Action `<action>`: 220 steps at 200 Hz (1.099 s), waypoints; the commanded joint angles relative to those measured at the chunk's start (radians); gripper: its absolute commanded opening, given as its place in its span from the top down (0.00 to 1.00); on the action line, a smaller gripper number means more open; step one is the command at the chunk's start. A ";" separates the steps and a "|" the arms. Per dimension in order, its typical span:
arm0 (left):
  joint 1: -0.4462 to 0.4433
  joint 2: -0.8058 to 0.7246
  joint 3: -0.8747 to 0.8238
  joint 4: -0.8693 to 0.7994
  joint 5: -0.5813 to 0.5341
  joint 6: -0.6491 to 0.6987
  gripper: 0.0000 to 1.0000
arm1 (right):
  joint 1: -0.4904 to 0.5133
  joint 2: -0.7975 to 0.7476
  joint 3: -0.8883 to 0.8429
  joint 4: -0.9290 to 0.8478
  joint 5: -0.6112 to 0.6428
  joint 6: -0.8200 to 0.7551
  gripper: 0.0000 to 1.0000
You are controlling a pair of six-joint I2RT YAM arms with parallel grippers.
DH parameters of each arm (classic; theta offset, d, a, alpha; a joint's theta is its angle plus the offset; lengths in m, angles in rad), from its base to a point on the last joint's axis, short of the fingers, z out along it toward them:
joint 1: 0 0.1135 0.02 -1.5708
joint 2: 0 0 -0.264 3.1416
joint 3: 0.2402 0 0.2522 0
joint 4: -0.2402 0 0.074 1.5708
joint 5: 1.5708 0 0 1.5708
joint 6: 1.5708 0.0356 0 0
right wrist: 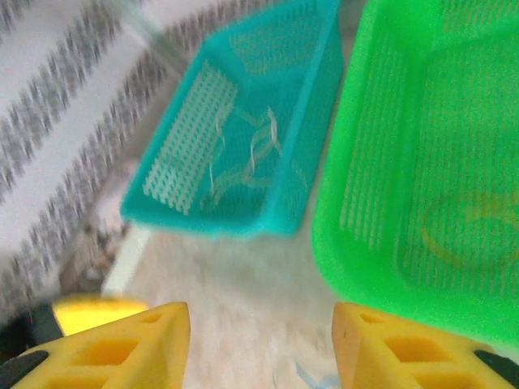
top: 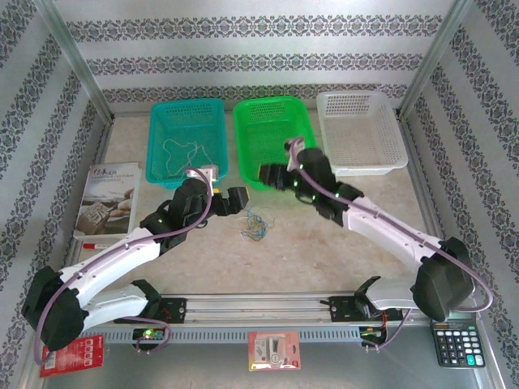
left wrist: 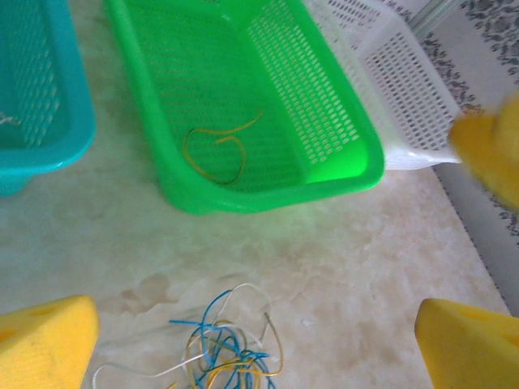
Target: Untangle the cables
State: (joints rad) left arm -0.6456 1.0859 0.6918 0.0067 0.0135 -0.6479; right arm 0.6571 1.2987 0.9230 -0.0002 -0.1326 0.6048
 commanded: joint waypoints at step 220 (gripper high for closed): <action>0.032 0.097 0.025 0.033 0.005 -0.102 0.00 | 0.199 0.179 -0.227 0.045 0.112 -0.040 0.57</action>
State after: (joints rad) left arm -0.6262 1.1740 0.6983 -0.0055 0.0006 -0.7250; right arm 0.8719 1.4502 0.6666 0.0120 -0.0010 0.5819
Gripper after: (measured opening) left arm 0.998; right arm 0.437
